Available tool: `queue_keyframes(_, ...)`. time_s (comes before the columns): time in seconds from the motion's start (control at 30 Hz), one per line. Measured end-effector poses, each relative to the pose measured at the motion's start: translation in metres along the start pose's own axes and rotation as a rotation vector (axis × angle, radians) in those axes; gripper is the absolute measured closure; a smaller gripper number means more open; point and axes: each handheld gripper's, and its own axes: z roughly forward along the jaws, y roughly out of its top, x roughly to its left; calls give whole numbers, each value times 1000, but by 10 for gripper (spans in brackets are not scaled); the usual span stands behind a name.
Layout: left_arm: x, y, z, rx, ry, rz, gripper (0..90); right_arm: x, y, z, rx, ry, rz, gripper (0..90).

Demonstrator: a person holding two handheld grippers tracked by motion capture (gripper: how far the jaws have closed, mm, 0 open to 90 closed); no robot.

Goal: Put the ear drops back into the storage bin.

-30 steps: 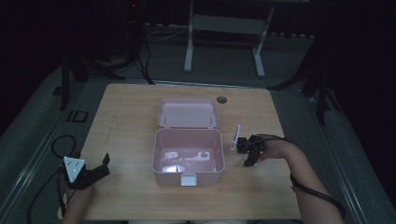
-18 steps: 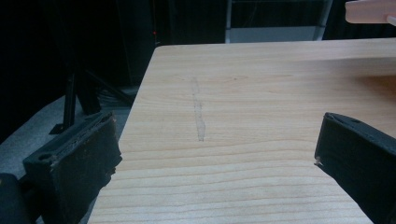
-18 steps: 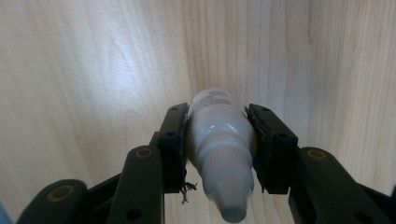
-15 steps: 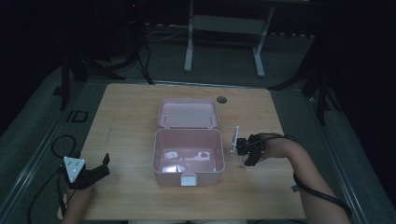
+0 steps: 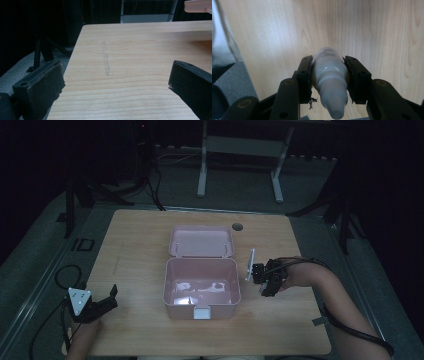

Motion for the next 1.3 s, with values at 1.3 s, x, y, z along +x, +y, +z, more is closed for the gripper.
queue_keyframes(1.3,1,0,0,0,-7,-4,3,4,100,-21,-59,-12,-137,597)
